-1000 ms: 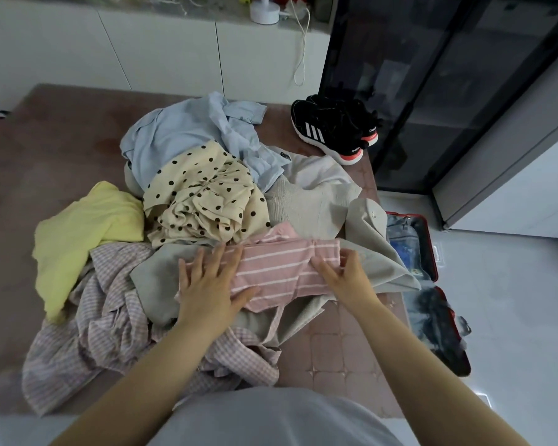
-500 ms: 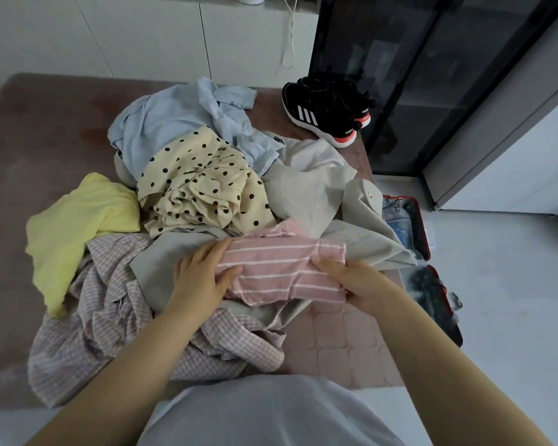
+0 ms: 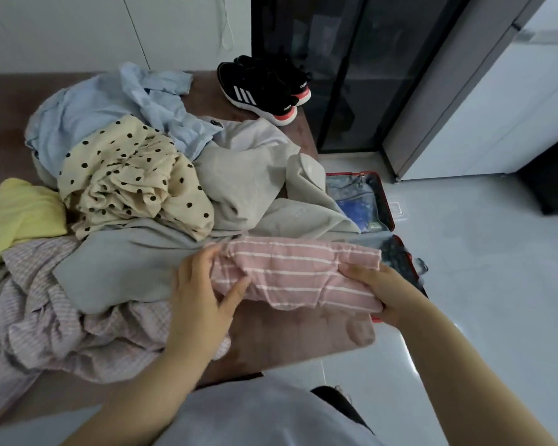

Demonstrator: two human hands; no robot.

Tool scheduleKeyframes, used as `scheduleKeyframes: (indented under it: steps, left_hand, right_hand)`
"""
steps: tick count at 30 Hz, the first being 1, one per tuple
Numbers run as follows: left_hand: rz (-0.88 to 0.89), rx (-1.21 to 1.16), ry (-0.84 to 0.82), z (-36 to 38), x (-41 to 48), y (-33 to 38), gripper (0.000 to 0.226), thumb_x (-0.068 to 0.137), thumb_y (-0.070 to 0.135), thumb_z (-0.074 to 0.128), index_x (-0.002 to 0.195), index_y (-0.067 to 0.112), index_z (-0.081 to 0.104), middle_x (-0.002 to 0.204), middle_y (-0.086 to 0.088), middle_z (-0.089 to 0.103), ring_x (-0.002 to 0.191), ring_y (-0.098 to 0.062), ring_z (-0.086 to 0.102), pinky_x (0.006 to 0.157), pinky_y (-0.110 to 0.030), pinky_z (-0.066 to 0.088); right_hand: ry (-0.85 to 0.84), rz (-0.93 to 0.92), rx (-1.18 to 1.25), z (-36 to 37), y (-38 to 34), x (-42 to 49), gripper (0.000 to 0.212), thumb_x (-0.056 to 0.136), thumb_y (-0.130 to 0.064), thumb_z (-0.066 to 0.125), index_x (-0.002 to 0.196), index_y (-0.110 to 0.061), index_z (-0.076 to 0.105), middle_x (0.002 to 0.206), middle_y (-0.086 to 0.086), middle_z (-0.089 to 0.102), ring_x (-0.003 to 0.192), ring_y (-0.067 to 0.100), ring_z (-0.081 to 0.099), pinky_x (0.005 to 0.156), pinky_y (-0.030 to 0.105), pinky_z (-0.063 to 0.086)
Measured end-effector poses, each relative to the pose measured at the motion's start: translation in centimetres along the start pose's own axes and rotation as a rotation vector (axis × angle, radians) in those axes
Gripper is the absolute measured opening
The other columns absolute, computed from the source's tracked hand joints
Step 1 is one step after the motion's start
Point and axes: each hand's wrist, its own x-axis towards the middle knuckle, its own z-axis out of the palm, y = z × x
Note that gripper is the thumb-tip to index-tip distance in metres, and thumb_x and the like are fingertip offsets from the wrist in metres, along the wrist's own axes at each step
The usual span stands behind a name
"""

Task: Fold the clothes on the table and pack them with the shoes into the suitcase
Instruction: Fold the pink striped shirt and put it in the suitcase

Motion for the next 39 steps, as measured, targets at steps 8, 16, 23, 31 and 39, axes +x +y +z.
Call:
scheduleKeyframes:
  steps: [8,16,23,31,39]
  left_hand:
    - [-0.491,-0.043,-0.235,13.8,-3.8,8.3,0.088,0.077,0.053,0.063,0.143,0.008,0.027,0.139,-0.023,0.037,0.126,-0.04,0.037,0.106,-0.043,0.028]
    - [-0.618,-0.181,-0.063,18.7,-3.1,13.5,0.061,0.078,0.031,0.072,0.123,0.006,0.039,0.119,-0.012,0.056,0.097,-0.029,0.057,0.077,-0.033,0.041]
    - [-0.591,-0.311,-0.029,24.2,-0.2,17.0,0.052,0.077,0.028,0.074,0.116,0.011,0.042,0.103,-0.001,0.053,0.091,-0.022,0.055,0.075,-0.032,0.043]
    - [-0.676,-0.26,-0.185,36.1,4.8,18.9,0.045,0.074,0.03,0.075,0.095,0.018,0.038,0.098,-0.005,0.056,0.092,-0.029,0.057,0.085,-0.042,0.046]
    - [-0.857,-0.337,-0.166,55.1,9.9,13.5,0.05,0.075,0.021,0.075,0.11,0.014,0.04,0.112,-0.006,0.05,0.1,-0.027,0.052,0.082,-0.033,0.042]
  right_hand:
    - [-0.018,0.102,0.01,-13.4,3.5,0.1,0.038,0.069,-0.015,0.073,0.106,-0.01,0.064,0.101,0.008,0.072,0.089,0.022,0.067,0.079,0.034,0.056]
    - [0.006,0.1,0.042,-19.5,3.5,1.8,0.026,0.082,-0.009,0.067,0.108,-0.009,0.063,0.1,0.01,0.07,0.089,0.024,0.066,0.083,0.038,0.054]
    - [-0.072,0.088,-0.023,-27.2,0.4,5.0,0.07,0.053,-0.033,0.086,0.114,-0.009,0.062,0.105,0.011,0.071,0.093,0.024,0.068,0.075,0.034,0.056]
    - [-0.082,0.095,0.057,-36.7,-0.4,11.1,0.095,0.031,-0.04,0.094,0.113,-0.004,0.062,0.103,0.014,0.071,0.087,0.023,0.07,0.065,0.029,0.056]
    - [0.073,0.216,-0.006,-45.5,5.1,26.5,0.084,0.048,-0.048,0.087,0.116,-0.007,0.06,0.113,0.025,0.064,0.099,0.04,0.063,0.085,0.053,0.05]
